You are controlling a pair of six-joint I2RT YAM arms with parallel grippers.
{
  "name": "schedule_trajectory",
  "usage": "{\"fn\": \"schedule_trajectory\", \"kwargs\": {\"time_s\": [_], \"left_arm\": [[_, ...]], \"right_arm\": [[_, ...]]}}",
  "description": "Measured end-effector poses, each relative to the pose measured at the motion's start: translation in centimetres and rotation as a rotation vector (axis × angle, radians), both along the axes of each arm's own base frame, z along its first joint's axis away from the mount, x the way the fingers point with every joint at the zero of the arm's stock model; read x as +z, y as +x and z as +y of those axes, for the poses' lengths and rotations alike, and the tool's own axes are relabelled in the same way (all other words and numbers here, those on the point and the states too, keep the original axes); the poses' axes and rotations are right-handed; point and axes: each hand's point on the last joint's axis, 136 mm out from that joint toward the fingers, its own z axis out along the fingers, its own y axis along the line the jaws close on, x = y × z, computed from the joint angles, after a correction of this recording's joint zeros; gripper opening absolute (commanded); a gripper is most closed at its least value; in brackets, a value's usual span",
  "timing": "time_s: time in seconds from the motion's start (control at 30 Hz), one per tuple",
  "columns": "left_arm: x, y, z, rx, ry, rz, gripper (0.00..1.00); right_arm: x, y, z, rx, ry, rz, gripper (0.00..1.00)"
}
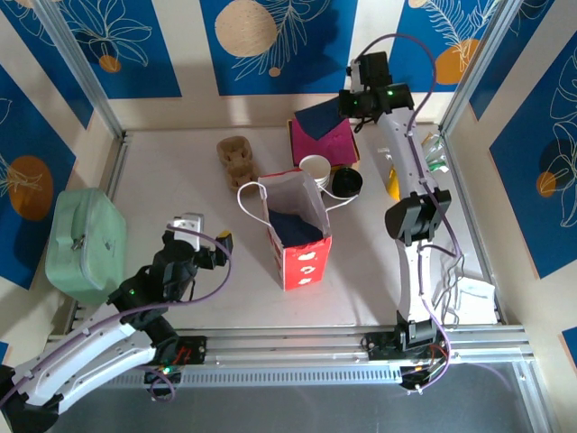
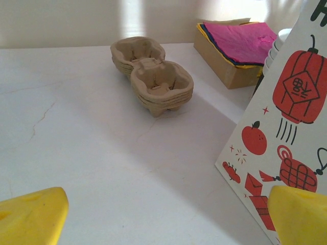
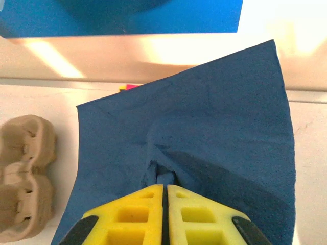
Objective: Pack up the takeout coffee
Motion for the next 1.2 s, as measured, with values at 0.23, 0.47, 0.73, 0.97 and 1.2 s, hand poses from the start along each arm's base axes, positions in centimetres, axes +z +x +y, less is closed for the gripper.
{"fn": "schedule_trajectory", "kwargs": {"time_s": [0.23, 0.47, 0.73, 0.97, 1.2], "left_arm": [[1.0, -0.1, -0.3, -0.018, -0.024, -0.011, 1.0], [2.6, -0.3, -1.0, -0.053, -0.061, -0.027, 0.99], [2.9, -0.4, -1.3, -0.071, -0.072, -0.028, 0.99], [3.1, -0.4, -1.4, -0.074, -0.077, -0.032, 0.99], [3.3, -0.3, -1.4, -0.074, -0.085, -0.04, 0.99]], "right_arm": [[6.8, -4.6, 1.1, 0.047, 0.036, -0.082, 0.06], [12.4, -11.2, 3.5, 0.136, 0.071, -0.14, 0.06], [16.1, -20.0, 6.2, 0.252, 0.061, -0.192, 0.06], [15.3, -25.5, 8.1, 0.328, -0.018, -0.18, 0.06], [13.5, -28.0, 9.2, 0.364, -0.148, -0.17, 0.05]]}}
